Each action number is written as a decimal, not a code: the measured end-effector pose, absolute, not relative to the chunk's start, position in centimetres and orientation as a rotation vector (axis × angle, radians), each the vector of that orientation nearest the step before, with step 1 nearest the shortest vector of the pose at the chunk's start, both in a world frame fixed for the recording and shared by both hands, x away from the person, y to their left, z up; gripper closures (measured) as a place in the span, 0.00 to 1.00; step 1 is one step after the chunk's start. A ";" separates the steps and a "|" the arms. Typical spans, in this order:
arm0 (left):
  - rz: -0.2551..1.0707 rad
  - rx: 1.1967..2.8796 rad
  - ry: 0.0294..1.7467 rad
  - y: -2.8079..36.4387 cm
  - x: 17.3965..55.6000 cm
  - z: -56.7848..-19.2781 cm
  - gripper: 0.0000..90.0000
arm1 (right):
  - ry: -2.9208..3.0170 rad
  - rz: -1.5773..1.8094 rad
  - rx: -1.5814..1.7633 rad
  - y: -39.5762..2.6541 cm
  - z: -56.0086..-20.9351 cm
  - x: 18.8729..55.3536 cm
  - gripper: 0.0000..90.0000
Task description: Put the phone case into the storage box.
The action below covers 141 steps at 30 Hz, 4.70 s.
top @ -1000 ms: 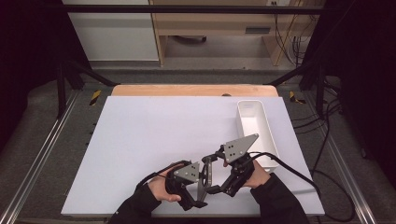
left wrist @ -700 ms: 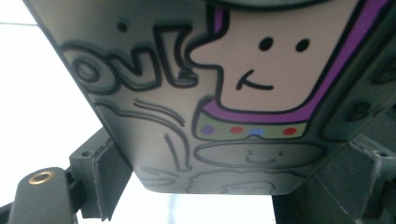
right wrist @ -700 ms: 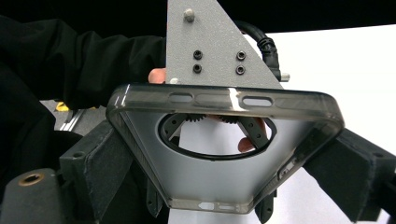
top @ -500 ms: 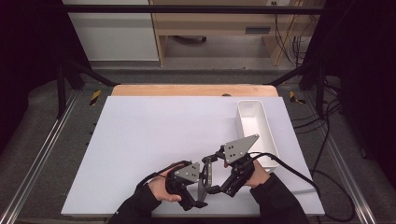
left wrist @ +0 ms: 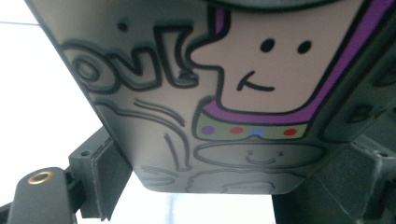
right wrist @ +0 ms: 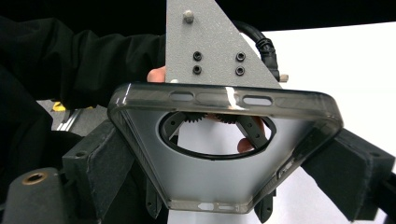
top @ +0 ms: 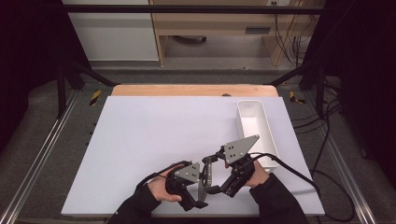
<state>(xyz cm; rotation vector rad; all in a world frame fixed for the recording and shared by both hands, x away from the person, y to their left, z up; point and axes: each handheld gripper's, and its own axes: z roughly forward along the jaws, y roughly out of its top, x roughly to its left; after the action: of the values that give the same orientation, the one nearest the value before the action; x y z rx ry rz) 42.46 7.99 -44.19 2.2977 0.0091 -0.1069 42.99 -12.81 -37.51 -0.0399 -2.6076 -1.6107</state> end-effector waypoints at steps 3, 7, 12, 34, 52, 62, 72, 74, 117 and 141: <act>-0.103 2.295 0.013 8.0 42.4 -44.2 0.13 | -2.608 -1.610 -0.039 -12.8 -37.5 43.0 0.15; -0.081 2.286 0.021 8.1 42.3 -44.1 0.12 | -2.607 -1.620 -0.048 -12.9 -37.4 43.0 0.15; -0.057 2.284 0.029 8.5 42.1 -43.9 0.10 | -2.600 -1.638 -0.055 -13.1 -37.2 43.0 0.15; 0.140 2.205 0.255 13.7 42.1 -43.2 0.05 | -2.674 -1.755 -0.247 -15.8 -35.0 43.5 0.15; 0.303 2.029 0.584 18.3 42.5 -43.9 0.04 | -2.700 -1.828 -0.452 -17.7 -34.1 44.0 0.14; 0.336 1.968 0.694 20.7 42.3 -44.6 0.04 | -2.704 -1.861 -0.542 -18.2 -33.6 44.2 0.14; 0.356 1.945 0.728 22.1 42.3 -44.8 0.04 | -2.713 -1.910 -0.657 -18.9 -32.5 44.4 0.14; 0.358 1.941 0.730 22.3 42.2 -44.8 0.04 | -2.715 -1.917 -0.670 -18.9 -32.2 44.4 0.14; 0.560 1.811 0.910 27.8 43.0 -45.5 0.01 | -2.773 -1.953 -0.984 -19.6 -28.3 46.3 0.14; 0.572 1.794 0.928 28.3 43.2 -45.6 0.00 | -2.813 -1.915 -1.287 -21.0 -26.4 49.4 0.14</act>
<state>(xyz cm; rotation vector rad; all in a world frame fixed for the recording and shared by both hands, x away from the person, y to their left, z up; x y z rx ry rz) 43.24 28.32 -45.60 1.7942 0.9283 0.5721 49.41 -21.00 -26.36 -1.2872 -2.8132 -1.9146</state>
